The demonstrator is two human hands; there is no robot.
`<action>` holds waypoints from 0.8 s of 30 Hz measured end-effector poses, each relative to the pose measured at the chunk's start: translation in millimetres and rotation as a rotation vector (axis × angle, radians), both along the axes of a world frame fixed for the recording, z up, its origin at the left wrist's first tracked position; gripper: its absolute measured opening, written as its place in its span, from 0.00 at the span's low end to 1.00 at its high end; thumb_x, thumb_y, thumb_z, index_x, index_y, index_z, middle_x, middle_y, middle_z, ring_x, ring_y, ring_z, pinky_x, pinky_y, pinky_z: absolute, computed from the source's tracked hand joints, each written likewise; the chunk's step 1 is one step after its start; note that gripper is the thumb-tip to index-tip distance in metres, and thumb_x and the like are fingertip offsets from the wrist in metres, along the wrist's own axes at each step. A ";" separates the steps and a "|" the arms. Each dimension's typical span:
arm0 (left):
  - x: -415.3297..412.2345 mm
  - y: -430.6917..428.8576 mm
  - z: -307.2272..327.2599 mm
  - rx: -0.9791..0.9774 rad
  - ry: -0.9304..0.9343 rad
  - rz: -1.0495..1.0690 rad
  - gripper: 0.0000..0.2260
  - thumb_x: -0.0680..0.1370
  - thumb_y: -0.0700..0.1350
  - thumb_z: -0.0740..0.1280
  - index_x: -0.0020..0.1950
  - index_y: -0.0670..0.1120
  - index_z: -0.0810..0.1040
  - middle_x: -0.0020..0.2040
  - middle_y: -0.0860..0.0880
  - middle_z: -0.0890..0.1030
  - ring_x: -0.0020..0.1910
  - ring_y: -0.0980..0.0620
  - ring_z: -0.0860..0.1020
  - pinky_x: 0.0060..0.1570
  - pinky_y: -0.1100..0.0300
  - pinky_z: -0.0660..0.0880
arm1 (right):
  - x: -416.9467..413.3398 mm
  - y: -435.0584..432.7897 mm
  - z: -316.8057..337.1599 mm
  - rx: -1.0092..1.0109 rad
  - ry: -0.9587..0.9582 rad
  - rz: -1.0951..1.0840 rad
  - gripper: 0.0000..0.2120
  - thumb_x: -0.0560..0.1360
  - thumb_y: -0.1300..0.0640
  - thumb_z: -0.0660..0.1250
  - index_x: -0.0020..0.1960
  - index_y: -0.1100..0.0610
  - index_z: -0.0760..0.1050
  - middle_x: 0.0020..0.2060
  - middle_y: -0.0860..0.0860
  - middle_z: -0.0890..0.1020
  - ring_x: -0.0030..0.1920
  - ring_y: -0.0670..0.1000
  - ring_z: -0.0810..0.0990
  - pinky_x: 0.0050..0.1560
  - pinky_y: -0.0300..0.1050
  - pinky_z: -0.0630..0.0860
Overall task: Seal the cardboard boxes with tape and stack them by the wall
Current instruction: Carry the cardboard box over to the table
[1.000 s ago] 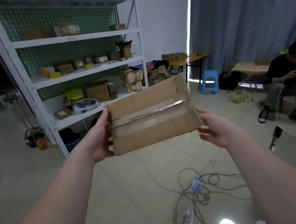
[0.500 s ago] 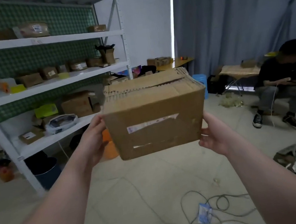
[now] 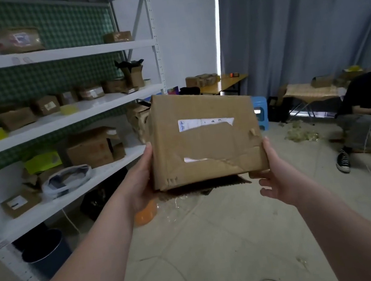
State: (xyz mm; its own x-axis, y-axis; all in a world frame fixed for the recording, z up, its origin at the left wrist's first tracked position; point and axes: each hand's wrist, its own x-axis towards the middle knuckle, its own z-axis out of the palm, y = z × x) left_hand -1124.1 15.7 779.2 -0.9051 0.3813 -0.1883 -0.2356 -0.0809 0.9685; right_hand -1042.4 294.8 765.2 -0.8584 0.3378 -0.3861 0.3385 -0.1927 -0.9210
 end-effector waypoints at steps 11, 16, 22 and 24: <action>-214.8 86.9 -55.1 -0.109 -0.053 0.097 0.35 0.73 0.73 0.56 0.73 0.54 0.67 0.58 0.46 0.82 0.54 0.44 0.82 0.50 0.43 0.79 | -211.2 75.1 -39.8 -0.113 0.066 -0.027 0.42 0.71 0.25 0.54 0.77 0.48 0.56 0.72 0.55 0.68 0.69 0.61 0.69 0.67 0.63 0.68; -341.4 185.1 -61.6 -0.145 -0.113 0.136 0.30 0.74 0.72 0.55 0.64 0.53 0.76 0.51 0.45 0.85 0.51 0.42 0.82 0.50 0.42 0.79 | -329.5 154.2 -35.1 -0.130 0.039 -0.059 0.45 0.70 0.24 0.53 0.78 0.46 0.51 0.74 0.59 0.65 0.72 0.63 0.64 0.69 0.69 0.63; -466.2 276.6 -47.6 -0.214 -0.099 0.108 0.35 0.66 0.77 0.59 0.64 0.56 0.74 0.58 0.46 0.81 0.55 0.43 0.79 0.51 0.46 0.78 | -440.3 247.4 -14.4 -0.034 0.090 -0.051 0.45 0.67 0.22 0.52 0.77 0.45 0.56 0.73 0.58 0.67 0.72 0.61 0.66 0.69 0.67 0.64; -510.8 295.4 -53.0 -0.233 -0.085 0.105 0.42 0.59 0.81 0.60 0.67 0.59 0.71 0.61 0.49 0.79 0.58 0.43 0.78 0.55 0.40 0.75 | -470.9 270.9 -13.1 -0.034 0.111 -0.069 0.46 0.67 0.22 0.53 0.77 0.46 0.57 0.73 0.57 0.67 0.72 0.61 0.65 0.69 0.67 0.63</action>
